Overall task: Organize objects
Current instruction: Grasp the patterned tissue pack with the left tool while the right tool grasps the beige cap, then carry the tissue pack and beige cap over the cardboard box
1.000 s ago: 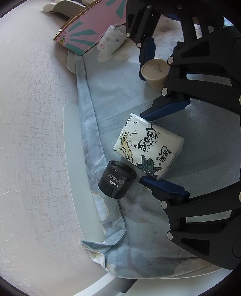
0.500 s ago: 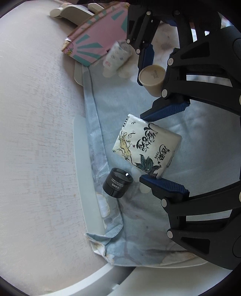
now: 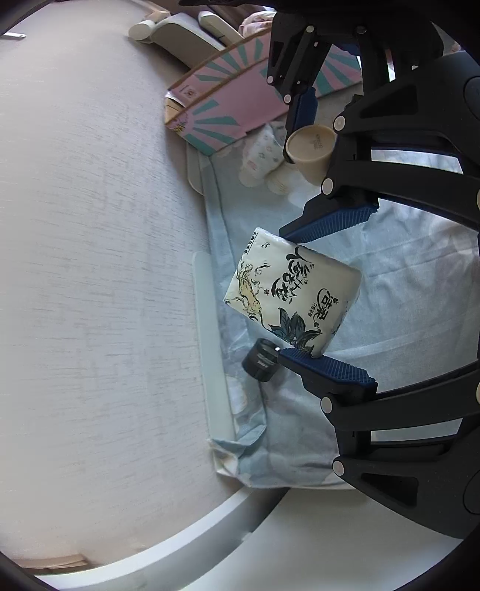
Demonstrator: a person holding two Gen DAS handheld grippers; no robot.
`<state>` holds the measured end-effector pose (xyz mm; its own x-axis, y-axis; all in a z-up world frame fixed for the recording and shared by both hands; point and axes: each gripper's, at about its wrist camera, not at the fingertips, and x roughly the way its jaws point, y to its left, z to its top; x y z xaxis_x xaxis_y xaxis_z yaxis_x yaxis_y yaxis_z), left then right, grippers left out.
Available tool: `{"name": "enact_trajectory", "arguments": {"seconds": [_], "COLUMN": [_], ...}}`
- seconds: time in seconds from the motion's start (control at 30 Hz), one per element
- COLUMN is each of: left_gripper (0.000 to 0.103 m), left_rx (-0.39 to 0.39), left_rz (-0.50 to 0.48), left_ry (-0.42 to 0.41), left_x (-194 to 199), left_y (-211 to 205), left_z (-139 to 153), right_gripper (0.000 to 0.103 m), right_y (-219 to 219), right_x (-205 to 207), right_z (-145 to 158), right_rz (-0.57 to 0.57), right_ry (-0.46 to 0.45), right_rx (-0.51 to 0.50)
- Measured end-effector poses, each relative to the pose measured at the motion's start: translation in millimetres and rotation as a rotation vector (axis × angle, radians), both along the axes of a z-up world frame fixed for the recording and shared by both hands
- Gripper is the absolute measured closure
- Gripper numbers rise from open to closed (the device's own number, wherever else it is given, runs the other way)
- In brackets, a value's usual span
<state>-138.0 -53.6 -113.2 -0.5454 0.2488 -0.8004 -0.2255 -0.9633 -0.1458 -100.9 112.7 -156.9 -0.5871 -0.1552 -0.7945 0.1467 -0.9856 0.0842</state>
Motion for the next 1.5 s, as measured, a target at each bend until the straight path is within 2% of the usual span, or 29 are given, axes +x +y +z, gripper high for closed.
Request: {"name": "enact_trajectory", "arguments": {"seconds": [0.47,0.77,1.17,1.5], "left_gripper": [0.046,0.046,0.046,0.046], "left_rx": [-0.005,0.012,0.045,0.067], "left_rz": [-0.024,-0.133,-0.346,-0.509], "left_ry": [0.032,0.054,0.051,0.017], "left_x": [-19.9,-44.3,-70.0,-74.5], "left_y": [26.4,74.5,196.0,305.3], "left_z": [56.6,84.0,102.9,94.6], "right_gripper": [0.072,0.072,0.072,0.072], "right_y": [37.5,81.0,159.0,223.1], "right_x": [16.3,30.5,71.1,119.9], "right_z": [55.0,79.3,101.3,91.1], "right_rz": [-0.062,-0.155,-0.363,-0.55], "right_ry": [0.029,0.055,0.076,0.043], "right_rx": [-0.004,-0.003,0.014,0.011]}}
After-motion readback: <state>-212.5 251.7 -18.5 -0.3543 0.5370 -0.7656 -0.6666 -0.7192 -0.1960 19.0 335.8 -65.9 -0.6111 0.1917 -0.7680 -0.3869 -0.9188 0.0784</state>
